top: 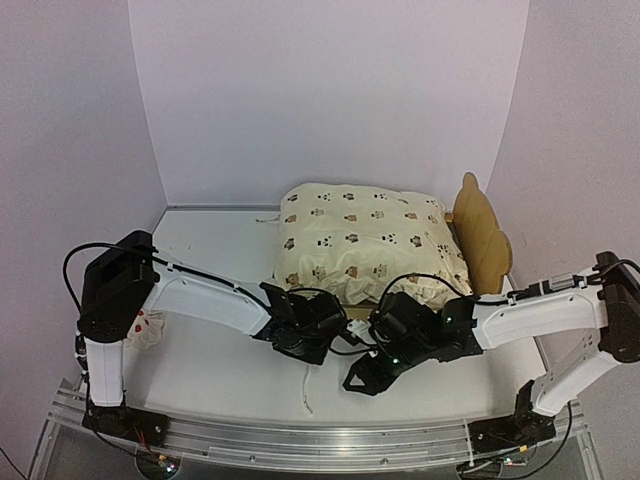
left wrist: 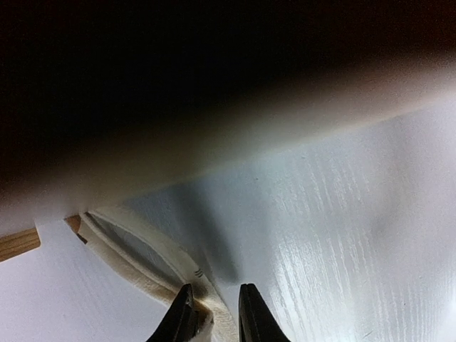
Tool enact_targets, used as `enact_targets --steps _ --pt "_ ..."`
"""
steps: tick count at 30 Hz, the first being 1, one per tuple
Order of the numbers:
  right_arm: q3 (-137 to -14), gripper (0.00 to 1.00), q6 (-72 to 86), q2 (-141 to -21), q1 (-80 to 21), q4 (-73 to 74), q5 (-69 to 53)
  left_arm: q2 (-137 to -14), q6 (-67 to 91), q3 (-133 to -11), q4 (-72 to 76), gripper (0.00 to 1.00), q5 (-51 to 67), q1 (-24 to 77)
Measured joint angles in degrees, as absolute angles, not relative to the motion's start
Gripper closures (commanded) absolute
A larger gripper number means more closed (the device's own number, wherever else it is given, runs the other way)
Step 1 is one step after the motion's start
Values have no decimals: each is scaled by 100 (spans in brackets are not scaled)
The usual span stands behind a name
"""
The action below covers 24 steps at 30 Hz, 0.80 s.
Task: Set up the pet bed
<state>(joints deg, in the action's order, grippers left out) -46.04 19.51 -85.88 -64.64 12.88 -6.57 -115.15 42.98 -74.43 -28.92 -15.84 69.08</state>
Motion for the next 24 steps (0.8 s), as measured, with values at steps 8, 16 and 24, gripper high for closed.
enact_targets --steps 8,16,24 --pt "-4602 55 1989 -8614 -6466 1340 -758 -11491 4499 -7321 -2902 59 -1864 6927" --pt "-4604 55 2043 -8655 -6464 1295 -777 -11354 4682 -7130 -3041 67 -2005 6969" --pt "-4604 56 2069 -8659 -6464 1295 -816 -11359 4699 -7001 -2764 88 -2046 6976"
